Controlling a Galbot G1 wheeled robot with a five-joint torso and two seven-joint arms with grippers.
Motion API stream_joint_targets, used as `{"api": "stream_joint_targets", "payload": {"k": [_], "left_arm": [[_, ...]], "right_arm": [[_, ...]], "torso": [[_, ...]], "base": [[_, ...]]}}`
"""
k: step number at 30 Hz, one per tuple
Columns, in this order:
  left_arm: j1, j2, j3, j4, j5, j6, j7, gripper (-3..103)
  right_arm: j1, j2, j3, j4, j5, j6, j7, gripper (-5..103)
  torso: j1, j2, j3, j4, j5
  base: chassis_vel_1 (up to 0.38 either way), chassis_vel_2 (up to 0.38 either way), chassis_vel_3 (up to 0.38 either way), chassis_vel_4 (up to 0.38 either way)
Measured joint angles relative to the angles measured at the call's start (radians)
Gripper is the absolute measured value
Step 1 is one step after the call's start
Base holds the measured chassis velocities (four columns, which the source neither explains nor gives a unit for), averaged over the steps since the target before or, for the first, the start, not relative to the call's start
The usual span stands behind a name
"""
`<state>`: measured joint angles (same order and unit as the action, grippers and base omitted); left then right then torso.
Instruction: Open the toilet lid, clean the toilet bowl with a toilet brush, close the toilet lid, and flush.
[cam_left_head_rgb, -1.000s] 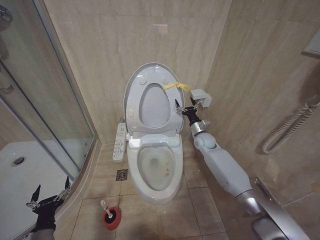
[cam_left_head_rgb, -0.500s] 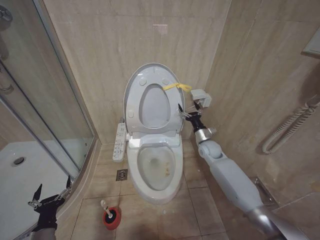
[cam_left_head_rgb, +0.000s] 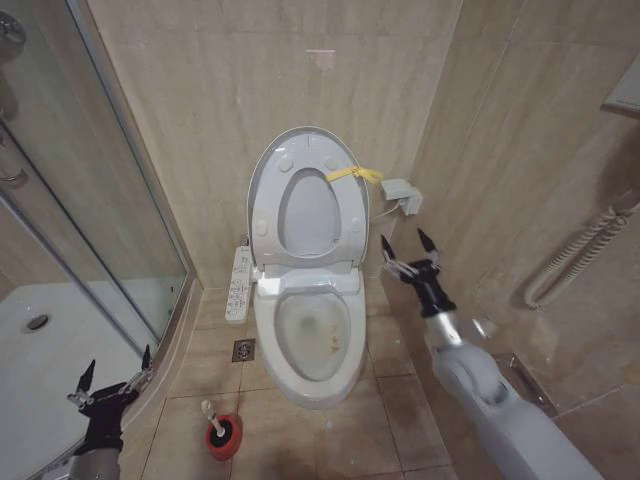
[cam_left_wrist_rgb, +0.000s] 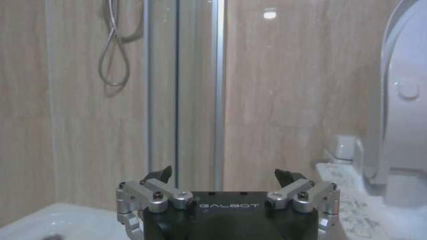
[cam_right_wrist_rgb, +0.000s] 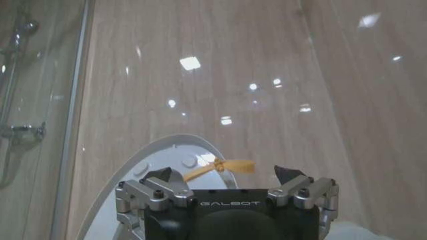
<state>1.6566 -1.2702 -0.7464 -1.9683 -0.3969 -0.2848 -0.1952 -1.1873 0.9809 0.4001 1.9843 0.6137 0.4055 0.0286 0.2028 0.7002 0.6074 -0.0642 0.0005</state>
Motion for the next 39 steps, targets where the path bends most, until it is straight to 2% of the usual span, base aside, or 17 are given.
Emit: {"api": "stream_joint_targets", "payload": {"k": [1, 4, 7, 9, 12, 14, 17, 19, 23, 25, 26, 27, 28, 30, 31, 33, 39], "left_arm": [[0.000, 0.000, 0.000, 0.000, 0.000, 0.000, 0.000, 100], [-0.018, 0.001, 0.030, -0.001, 0.000, -0.004, 0.000, 100], [-0.025, 0.001, 0.042, -0.001, 0.000, -0.009, 0.000, 100], [-0.035, 0.000, 0.059, -0.002, 0.002, -0.017, 0.000, 100], [-0.039, -0.004, 0.079, -0.012, 0.002, -0.021, 0.001, 100], [-0.039, -0.007, 0.087, -0.016, 0.002, -0.023, 0.003, 100], [-0.035, -0.019, 0.114, -0.032, 0.007, -0.031, 0.019, 100], [-0.032, -0.021, 0.118, -0.036, 0.008, -0.032, 0.024, 100], [-0.008, -0.024, 0.121, -0.061, 0.000, -0.067, 0.081, 100], [0.018, -0.021, 0.114, -0.069, -0.004, -0.110, 0.134, 100], [0.039, -0.017, 0.103, -0.066, -0.012, -0.161, 0.203, 100], [0.039, -0.017, 0.103, -0.066, -0.012, -0.161, 0.203, 100], [0.045, -0.015, 0.095, -0.061, -0.017, -0.186, 0.239, 100], [0.058, -0.008, 0.049, -0.021, -0.039, -0.293, 0.431, 100], [0.058, -0.008, 0.049, -0.021, -0.039, -0.293, 0.431, 100], [0.059, -0.006, 0.004, 0.041, -0.051, -0.360, 0.580, 100], [0.043, 0.001, -0.022, 0.212, -0.050, -0.415, 0.648, 100]], "right_arm": [[0.000, 0.000, 0.000, 0.000, 0.000, 0.000, 0.000, 100], [-0.201, 0.028, 0.107, 0.103, -0.007, -0.011, 0.017, 100], [-0.282, 0.053, 0.144, 0.143, -0.009, -0.011, 0.021, 100], [-0.401, 0.099, 0.195, 0.201, -0.029, -0.005, 0.028, 100], [-0.477, 0.153, 0.226, 0.239, -0.057, -0.001, 0.034, 100], [-0.490, 0.171, 0.233, 0.245, -0.067, 0.000, 0.034, 100], [-0.510, 0.257, 0.256, 0.247, -0.129, 0.019, 0.016, 100], [-0.507, 0.273, 0.259, 0.239, -0.146, 0.026, 0.009, 100], [-0.475, 0.327, 0.262, 0.199, -0.191, 0.056, -0.012, 100], [-0.456, 0.347, 0.254, 0.185, -0.205, 0.065, -0.013, 100], [-0.434, 0.361, 0.249, 0.172, -0.227, 0.072, -0.012, 100], [-0.434, 0.361, 0.249, 0.172, -0.227, 0.072, -0.012, 100], [-0.425, 0.365, 0.247, 0.166, -0.238, 0.077, -0.013, 100], [-0.390, 0.383, 0.235, 0.142, -0.271, 0.097, -0.016, 100], [-0.390, 0.383, 0.235, 0.142, -0.271, 0.097, -0.016, 100], [-0.361, 0.402, 0.207, 0.127, -0.279, 0.105, -0.018, 100], [-0.316, 0.428, 0.162, 0.098, -0.284, 0.108, -0.018, 100]], "torso": [[0.000, 0.000, 0.000, 0.0000, 0.0000], [0.000, 0.000, 0.000, -0.0002, 0.0001], [0.000, 0.000, 0.000, -0.0002, 0.0001], [0.000, 0.000, 0.000, -0.0002, -0.0002], [0.000, 0.000, 0.000, -0.0002, -0.0001], [0.000, 0.000, 0.000, -0.0002, -0.0002], [0.000, 0.000, 0.000, 0.0000, -0.0003], [0.000, 0.000, 0.000, -0.0001, -0.0002], [0.000, 0.000, 0.000, 0.0001, 0.0001], [0.000, 0.000, 0.000, 0.0001, 0.0000], [0.000, 0.000, 0.000, 0.0002, -0.0001], [0.000, 0.000, 0.000, 0.0002, -0.0001], [0.000, 0.000, 0.000, 0.0001, -0.0001], [0.000, 0.000, 0.000, 0.0002, 0.0000], [0.000, 0.000, 0.000, 0.0002, 0.0000], [0.000, 0.000, 0.000, 0.0000, 0.0000], [0.000, 0.000, 0.000, 0.0003, -0.0004]], "base": [[0.000, 0.000, 0.000, 0.000], [0.000, 0.000, 0.000, 0.000], [0.000, 0.000, 0.000, 0.000], [0.000, 0.000, 0.000, 0.000], [0.000, 0.000, 0.000, 0.000], [0.000, 0.000, 0.000, 0.000], [0.000, 0.000, 0.000, 0.000], [0.000, 0.000, 0.000, 0.000], [0.000, 0.000, 0.000, 0.000], [0.000, 0.000, 0.000, 0.000], [0.000, 0.000, 0.000, 0.000], [0.000, 0.000, 0.000, 0.000], [0.000, 0.000, 0.000, 0.000], [0.000, 0.000, 0.000, 0.000], [0.000, 0.000, 0.000, 0.000], [0.000, 0.000, 0.000, 0.000], [0.000, 0.000, 0.000, 0.000]]}}
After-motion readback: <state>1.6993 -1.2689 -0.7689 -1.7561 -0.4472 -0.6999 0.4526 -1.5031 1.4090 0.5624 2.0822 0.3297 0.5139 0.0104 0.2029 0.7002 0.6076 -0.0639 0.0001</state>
